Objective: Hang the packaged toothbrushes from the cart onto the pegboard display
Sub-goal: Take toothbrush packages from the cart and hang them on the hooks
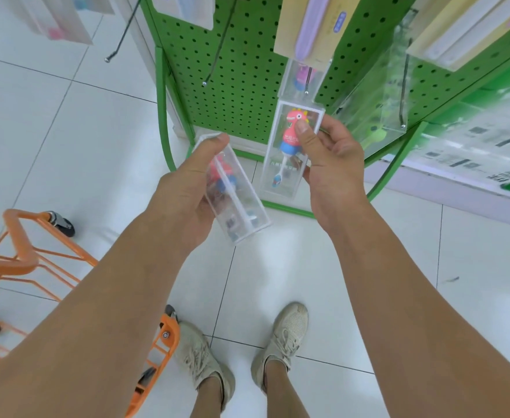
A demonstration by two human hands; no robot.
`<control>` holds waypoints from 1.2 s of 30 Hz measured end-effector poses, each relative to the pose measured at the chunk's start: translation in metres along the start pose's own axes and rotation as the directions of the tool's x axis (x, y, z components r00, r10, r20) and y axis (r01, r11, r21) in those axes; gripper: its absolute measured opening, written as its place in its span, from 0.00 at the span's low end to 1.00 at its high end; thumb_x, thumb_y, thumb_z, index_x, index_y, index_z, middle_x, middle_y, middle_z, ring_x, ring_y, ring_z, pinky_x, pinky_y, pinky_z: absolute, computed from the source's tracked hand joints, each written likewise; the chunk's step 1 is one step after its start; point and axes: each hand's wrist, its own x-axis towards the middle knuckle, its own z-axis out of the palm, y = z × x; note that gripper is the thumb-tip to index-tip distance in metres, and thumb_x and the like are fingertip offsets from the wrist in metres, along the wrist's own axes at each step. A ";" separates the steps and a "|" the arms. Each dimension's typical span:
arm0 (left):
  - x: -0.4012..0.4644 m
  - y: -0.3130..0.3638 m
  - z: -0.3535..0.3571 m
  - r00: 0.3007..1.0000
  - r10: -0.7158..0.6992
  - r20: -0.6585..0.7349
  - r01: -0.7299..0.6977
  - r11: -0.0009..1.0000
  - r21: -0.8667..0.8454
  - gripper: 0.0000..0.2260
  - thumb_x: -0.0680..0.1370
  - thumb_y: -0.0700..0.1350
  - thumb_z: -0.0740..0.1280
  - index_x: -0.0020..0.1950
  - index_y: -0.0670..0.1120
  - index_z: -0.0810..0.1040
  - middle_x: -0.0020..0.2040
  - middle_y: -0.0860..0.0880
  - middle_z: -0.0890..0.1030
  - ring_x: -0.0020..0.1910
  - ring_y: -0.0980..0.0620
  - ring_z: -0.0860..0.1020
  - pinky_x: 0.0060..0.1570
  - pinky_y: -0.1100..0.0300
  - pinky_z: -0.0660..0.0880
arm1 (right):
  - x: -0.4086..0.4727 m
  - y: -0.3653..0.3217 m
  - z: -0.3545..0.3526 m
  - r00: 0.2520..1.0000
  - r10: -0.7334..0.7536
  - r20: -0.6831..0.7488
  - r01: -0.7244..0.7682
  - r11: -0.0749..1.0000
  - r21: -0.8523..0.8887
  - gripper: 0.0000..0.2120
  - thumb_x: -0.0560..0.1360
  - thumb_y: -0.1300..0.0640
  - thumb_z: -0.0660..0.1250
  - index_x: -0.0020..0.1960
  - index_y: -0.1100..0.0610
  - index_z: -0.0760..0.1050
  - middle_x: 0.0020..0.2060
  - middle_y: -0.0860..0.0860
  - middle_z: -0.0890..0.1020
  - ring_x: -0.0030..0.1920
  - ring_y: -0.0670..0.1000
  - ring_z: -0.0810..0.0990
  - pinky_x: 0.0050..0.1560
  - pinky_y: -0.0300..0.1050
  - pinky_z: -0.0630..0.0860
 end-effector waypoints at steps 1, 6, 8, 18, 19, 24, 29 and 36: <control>0.000 0.000 -0.001 1.000 0.000 0.005 0.000 1.000 0.008 0.12 0.71 0.52 0.78 0.45 0.47 0.81 0.32 0.50 0.79 0.32 0.52 0.78 0.45 0.54 0.81 | 0.005 -0.001 0.002 1.000 0.018 -0.004 -0.018 1.000 -0.013 0.06 0.78 0.57 0.72 0.54 0.56 0.80 0.42 0.46 0.86 0.43 0.42 0.84 0.53 0.45 0.81; -0.001 0.000 -0.003 0.969 -0.088 0.232 0.089 0.996 0.006 0.22 0.77 0.63 0.67 0.59 0.47 0.83 0.50 0.45 0.84 0.47 0.47 0.82 0.50 0.50 0.81 | 0.029 -0.009 0.013 0.988 0.110 -0.108 -0.120 0.988 -0.094 0.11 0.75 0.46 0.75 0.39 0.50 0.78 0.35 0.39 0.81 0.41 0.40 0.78 0.65 0.47 0.74; -0.003 0.000 0.002 0.951 -0.103 0.293 0.116 0.993 -0.030 0.27 0.77 0.65 0.63 0.65 0.46 0.80 0.54 0.44 0.84 0.48 0.46 0.83 0.49 0.51 0.82 | 0.036 -0.012 0.014 0.973 0.155 -0.168 -0.175 0.979 -0.109 0.14 0.73 0.42 0.75 0.42 0.51 0.76 0.39 0.41 0.78 0.45 0.44 0.77 0.65 0.48 0.73; -0.002 -0.013 0.017 0.918 0.123 0.378 -0.194 0.968 0.157 0.11 0.79 0.47 0.68 0.58 0.44 0.82 0.49 0.47 0.85 0.47 0.50 0.82 0.48 0.55 0.81 | -0.006 -0.008 -0.020 0.950 0.305 0.060 -0.295 0.945 -0.138 0.16 0.79 0.44 0.67 0.56 0.56 0.79 0.52 0.51 0.86 0.53 0.53 0.85 0.53 0.50 0.83; -0.001 -0.015 0.017 0.899 0.144 0.414 -0.235 0.955 0.179 0.10 0.79 0.46 0.68 0.58 0.44 0.82 0.50 0.47 0.85 0.47 0.51 0.82 0.46 0.58 0.80 | -0.016 -0.006 -0.020 0.951 0.277 0.134 -0.262 0.958 -0.116 0.15 0.80 0.47 0.68 0.56 0.58 0.80 0.51 0.53 0.86 0.51 0.54 0.86 0.53 0.51 0.83; 0.006 -0.017 0.021 0.848 0.255 0.465 -0.388 0.896 0.218 0.18 0.76 0.42 0.73 0.66 0.44 0.79 0.60 0.42 0.83 0.57 0.45 0.82 0.57 0.51 0.78 | -0.035 0.002 -0.023 0.983 0.067 0.171 -0.064 0.998 -0.022 0.10 0.80 0.59 0.68 0.60 0.60 0.78 0.54 0.60 0.84 0.52 0.58 0.84 0.58 0.62 0.80; 0.010 -0.016 0.034 0.864 0.329 0.381 -0.418 0.891 0.177 0.16 0.77 0.39 0.72 0.65 0.43 0.79 0.59 0.44 0.84 0.60 0.42 0.82 0.58 0.48 0.79 | -0.021 0.001 -0.018 0.995 0.001 0.095 0.002 1.000 -0.022 0.15 0.79 0.56 0.69 0.63 0.60 0.78 0.56 0.60 0.83 0.57 0.61 0.82 0.59 0.71 0.76; 0.021 -0.010 0.055 0.861 0.352 0.367 -0.435 0.884 0.174 0.15 0.78 0.42 0.71 0.65 0.45 0.80 0.59 0.47 0.84 0.61 0.47 0.82 0.67 0.46 0.75 | 0.000 -0.005 -0.015 0.999 -0.023 0.034 0.024 0.999 -0.024 0.16 0.78 0.55 0.70 0.63 0.60 0.79 0.56 0.61 0.83 0.54 0.59 0.82 0.57 0.70 0.77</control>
